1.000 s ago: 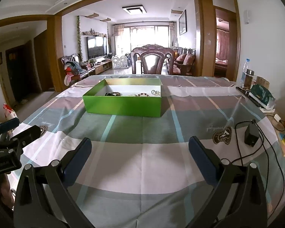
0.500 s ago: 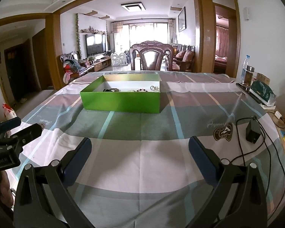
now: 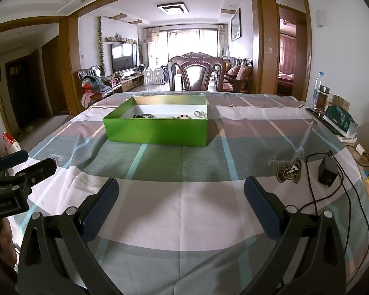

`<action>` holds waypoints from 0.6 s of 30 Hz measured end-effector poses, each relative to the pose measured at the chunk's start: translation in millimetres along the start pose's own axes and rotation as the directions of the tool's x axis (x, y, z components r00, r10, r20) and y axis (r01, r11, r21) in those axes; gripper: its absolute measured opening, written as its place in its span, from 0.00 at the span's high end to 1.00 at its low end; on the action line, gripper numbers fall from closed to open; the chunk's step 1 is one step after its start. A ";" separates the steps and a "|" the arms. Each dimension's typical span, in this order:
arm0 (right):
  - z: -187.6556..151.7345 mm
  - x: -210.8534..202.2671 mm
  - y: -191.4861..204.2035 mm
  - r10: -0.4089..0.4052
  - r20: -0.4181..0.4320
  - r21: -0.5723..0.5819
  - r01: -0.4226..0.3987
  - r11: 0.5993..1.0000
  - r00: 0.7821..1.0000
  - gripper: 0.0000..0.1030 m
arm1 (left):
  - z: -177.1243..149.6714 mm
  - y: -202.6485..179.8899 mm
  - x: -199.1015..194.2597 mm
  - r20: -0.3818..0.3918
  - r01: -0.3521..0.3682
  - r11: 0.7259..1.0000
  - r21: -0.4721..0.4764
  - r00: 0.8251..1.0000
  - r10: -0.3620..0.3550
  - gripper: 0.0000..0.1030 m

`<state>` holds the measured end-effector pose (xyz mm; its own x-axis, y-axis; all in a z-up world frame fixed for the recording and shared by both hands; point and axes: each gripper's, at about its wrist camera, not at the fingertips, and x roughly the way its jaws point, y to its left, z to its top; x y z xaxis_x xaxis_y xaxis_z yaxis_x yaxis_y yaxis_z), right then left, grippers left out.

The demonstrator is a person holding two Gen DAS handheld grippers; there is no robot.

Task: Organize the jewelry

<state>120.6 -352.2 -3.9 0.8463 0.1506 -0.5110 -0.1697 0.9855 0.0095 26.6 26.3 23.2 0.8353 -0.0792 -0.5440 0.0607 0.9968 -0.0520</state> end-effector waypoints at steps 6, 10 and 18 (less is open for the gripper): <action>-0.1 0.0 0.0 0.001 0.001 0.000 -0.001 1.000 1.000 0.03 | 0.7 2.3 1.9 -0.007 0.008 1.000 0.002 1.000 -0.008 0.04; -0.1 0.0 -0.2 0.002 0.000 0.001 -0.002 1.000 1.000 0.03 | 1.7 1.5 4.1 -0.008 0.008 1.000 0.006 1.000 -0.008 0.04; 2.0 5.9 -1.6 0.001 -0.005 0.004 -0.001 1.000 1.000 0.03 | 2.1 1.8 6.7 -0.013 0.009 1.000 0.008 1.000 -0.009 0.04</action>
<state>126.8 -352.7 -5.3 0.8433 0.1516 -0.5156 -0.1690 0.9855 0.0133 33.4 27.5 21.2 0.8275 -0.0886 -0.5544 0.0726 0.9961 -0.0508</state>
